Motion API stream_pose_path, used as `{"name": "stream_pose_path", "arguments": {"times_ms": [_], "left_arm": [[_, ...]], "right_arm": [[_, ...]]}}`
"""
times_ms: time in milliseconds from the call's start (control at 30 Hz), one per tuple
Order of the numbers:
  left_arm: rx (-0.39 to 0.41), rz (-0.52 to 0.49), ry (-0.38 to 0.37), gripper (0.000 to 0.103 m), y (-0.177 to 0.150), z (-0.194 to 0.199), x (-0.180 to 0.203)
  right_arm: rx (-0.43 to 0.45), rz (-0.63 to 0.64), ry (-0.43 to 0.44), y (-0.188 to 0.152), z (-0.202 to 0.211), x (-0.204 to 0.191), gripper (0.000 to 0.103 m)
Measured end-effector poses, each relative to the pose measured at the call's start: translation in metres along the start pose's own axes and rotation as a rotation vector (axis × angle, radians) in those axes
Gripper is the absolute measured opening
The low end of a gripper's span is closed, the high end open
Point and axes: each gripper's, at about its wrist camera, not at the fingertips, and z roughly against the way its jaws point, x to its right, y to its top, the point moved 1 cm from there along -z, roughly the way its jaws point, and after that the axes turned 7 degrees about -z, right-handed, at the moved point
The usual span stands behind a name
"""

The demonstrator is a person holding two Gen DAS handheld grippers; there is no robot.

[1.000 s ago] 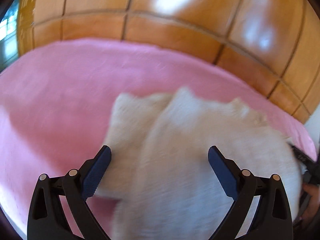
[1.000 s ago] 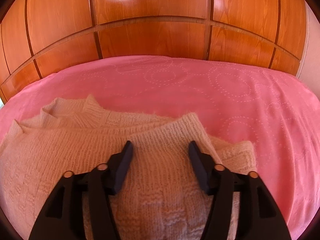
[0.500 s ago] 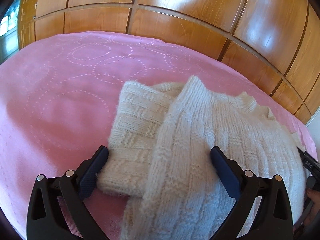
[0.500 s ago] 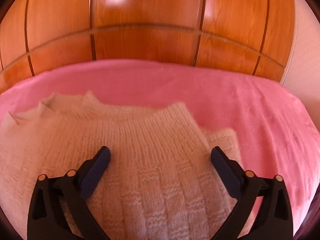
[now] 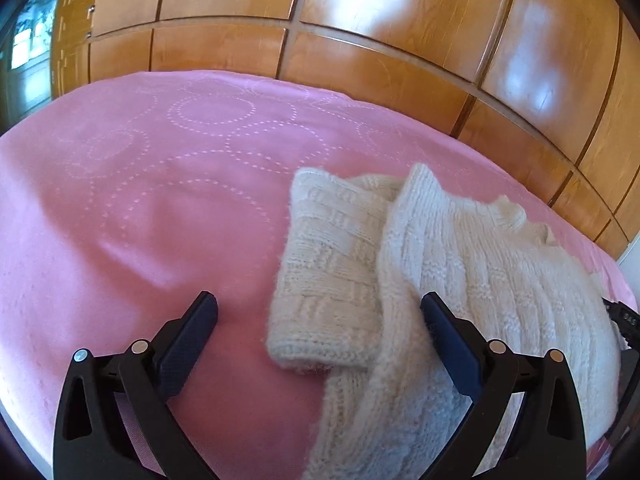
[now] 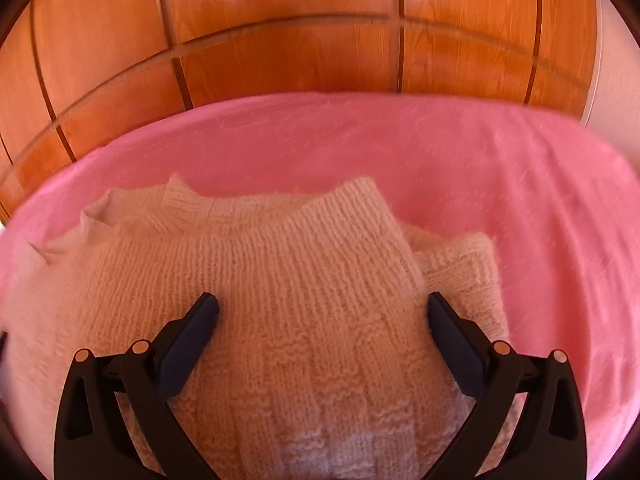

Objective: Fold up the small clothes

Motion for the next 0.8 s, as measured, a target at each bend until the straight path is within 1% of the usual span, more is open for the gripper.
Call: {"name": "stream_pose_path", "arguments": {"times_ms": [67,133,200,267,300,333,400,433,500,533,633,700,767,800], "left_arm": [[0.005,0.010,-0.018,0.100,0.000,0.000,-0.003],[0.018,0.015,-0.036,0.100,0.000,0.001,-0.005],[0.031,0.022,-0.047,0.100,-0.002,0.002,-0.007],[0.035,0.021,-0.045,0.100,-0.002,0.002,-0.007],[0.036,0.019,-0.043,0.100,-0.002,0.002,-0.007],[0.037,0.019,-0.043,0.100,-0.001,0.002,-0.006],[0.039,0.021,-0.047,0.100,-0.001,0.002,-0.006],[0.039,0.022,-0.049,0.100,-0.001,0.002,-0.007],[0.039,0.022,-0.053,0.100,0.000,0.001,-0.008],[0.039,0.023,-0.054,0.100,0.000,0.001,-0.008],[0.036,0.024,-0.056,0.100,0.000,0.002,-0.007],[0.030,0.028,-0.062,0.100,0.000,0.004,-0.009],[0.029,0.038,-0.074,0.100,0.001,0.007,-0.011],[0.027,0.045,-0.080,0.100,0.000,0.010,-0.014]], "right_arm": [[-0.042,0.002,0.063,0.002,0.004,0.007,0.101],[-0.082,-0.011,0.093,0.006,0.008,0.014,0.101],[-0.054,-0.057,0.047,0.004,0.023,0.016,0.101],[0.016,-0.074,0.040,-0.004,0.047,0.013,0.101],[0.054,-0.063,0.035,-0.012,0.060,0.008,0.101],[0.072,-0.048,0.029,-0.017,0.067,0.004,0.101],[0.110,0.035,0.011,-0.033,0.082,-0.013,0.101],[0.112,0.078,0.006,-0.041,0.086,-0.020,0.101],[0.083,0.158,-0.023,-0.057,0.092,-0.036,0.101],[0.079,0.170,-0.023,-0.063,0.094,-0.041,0.101],[0.085,0.151,0.007,-0.079,0.101,-0.051,0.101],[0.085,0.129,0.013,-0.082,0.104,-0.054,0.101],[0.096,0.143,0.027,-0.087,0.108,-0.058,0.101],[0.100,0.156,0.018,-0.088,0.107,-0.060,0.101]]}}
